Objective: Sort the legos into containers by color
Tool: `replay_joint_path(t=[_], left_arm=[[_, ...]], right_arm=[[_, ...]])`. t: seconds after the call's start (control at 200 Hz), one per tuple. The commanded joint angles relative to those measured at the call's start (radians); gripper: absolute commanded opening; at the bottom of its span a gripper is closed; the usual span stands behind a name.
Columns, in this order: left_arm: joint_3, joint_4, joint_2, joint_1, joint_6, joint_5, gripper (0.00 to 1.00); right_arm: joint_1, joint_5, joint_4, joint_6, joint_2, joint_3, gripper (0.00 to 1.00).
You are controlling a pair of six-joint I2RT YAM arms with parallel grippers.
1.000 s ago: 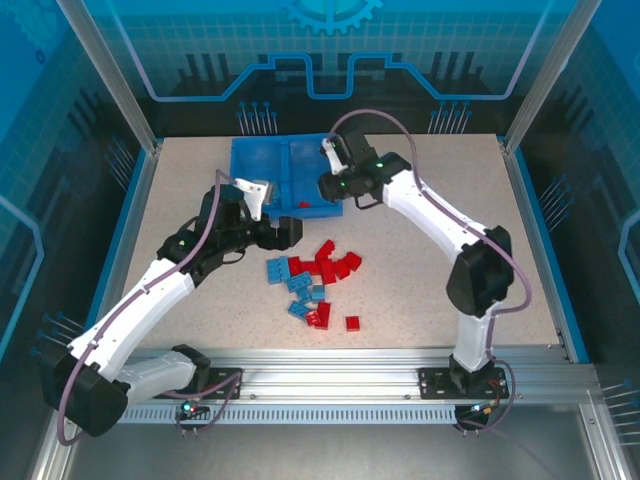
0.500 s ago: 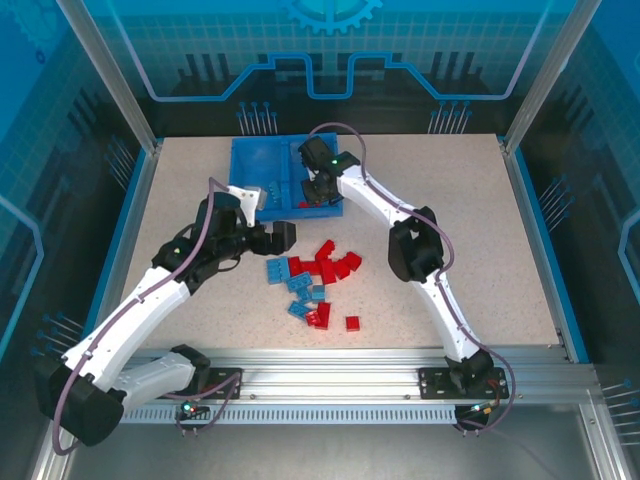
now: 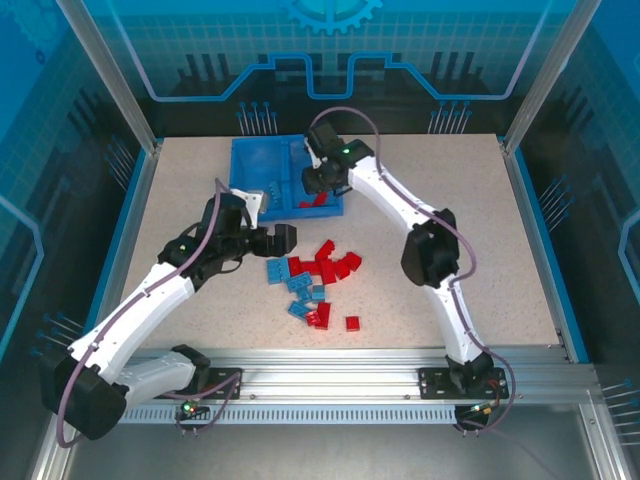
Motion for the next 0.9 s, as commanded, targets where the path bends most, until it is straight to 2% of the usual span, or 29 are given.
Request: replay_joint_path(t=[0.0, 0.11, 0.225, 0.41, 0.67, 0.89], left_arm=[[-0.010, -0.054, 0.031, 0.000, -0.091, -0.046, 0.98], [-0.013, -0.108, 0.089, 0.001, -0.226, -0.083, 0.97], [-0.018, -0.171, 0.185, 0.010, -0.379, -0.094, 0.94], [-0.062, -0.147, 0.321, 0.039, -0.521, -0.043, 0.80], [-0.116, -0.058, 0.421, 0.073, -0.541, 0.008, 0.62], [-0.106, -0.049, 0.478, 0.085, -0.503, 0.010, 0.62]], right_arm=[[-0.004, -0.119, -0.006, 0.023, -0.210, -0.098, 0.45], [-0.005, -0.166, -0.003, 0.041, -0.371, -0.264, 0.50], [0.000, -0.210, 0.021, 0.075, -0.532, -0.469, 0.58], [0.010, -0.264, 0.028, 0.131, -0.714, -0.713, 0.68], [0.009, -0.247, 0.009, 0.148, -0.776, -0.811, 0.70], [0.009, -0.241, 0.007, 0.144, -0.763, -0.786, 0.70]])
